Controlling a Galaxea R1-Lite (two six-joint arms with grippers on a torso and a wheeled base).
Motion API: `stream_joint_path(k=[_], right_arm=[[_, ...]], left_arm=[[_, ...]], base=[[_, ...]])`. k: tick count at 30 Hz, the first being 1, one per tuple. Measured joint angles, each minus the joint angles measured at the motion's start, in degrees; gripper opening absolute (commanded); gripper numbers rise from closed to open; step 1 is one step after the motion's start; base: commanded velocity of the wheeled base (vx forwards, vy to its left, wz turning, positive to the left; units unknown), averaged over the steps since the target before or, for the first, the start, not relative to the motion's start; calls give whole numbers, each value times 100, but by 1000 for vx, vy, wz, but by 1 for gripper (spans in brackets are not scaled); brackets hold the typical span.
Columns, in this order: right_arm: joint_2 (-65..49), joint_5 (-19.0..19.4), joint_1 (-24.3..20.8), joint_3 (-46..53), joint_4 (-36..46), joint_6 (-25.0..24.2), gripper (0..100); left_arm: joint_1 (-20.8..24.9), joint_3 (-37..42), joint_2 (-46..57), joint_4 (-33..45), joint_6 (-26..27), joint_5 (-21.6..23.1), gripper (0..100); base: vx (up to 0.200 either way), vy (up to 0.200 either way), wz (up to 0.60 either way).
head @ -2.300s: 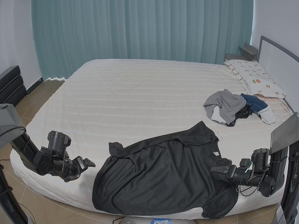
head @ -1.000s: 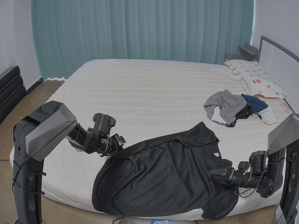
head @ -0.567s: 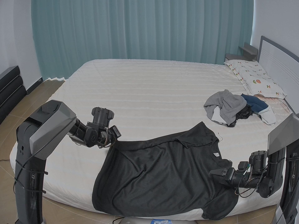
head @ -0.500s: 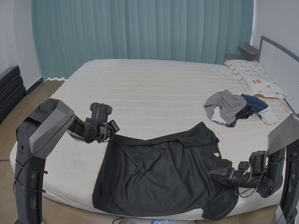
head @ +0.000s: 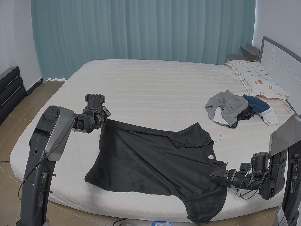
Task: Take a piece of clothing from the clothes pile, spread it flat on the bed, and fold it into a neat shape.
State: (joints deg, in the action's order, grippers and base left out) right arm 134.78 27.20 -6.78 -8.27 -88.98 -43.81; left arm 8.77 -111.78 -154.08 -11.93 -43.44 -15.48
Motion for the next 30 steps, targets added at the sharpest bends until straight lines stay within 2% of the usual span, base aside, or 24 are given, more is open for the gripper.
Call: stream_joint_path(k=[3, 4, 12, 19, 23, 30], right_arm=[[4, -11, -13, 0, 0, 2, 100], [4, -18, -18, 0, 0, 2, 100], [4, -24, -29, 0, 2, 5, 100], [4, -22, -30, 6, 2, 2, 100], [4, -22, -30, 11, 2, 5, 100], [4, -24, -30, 9, 0, 5, 100]], left_arm=[[-23, -68, -149, 77, -11, -4, 0], [-23, -93, -193, 74, -11, -4, 100], [-28, -154, -332, 69, -169, 33, 100], [-113, 128, -216, 85, -408, 155, 100], [-179, 750, 79, 45, -433, 547, 100], [-282, 2327, 962, -254, -446, 1187, 100]], base=[[0, 0, 0], [0, 0, 0], [0, 0, 0], [0, 0, 0], [0, 0, 0], [0, 0, 0]])
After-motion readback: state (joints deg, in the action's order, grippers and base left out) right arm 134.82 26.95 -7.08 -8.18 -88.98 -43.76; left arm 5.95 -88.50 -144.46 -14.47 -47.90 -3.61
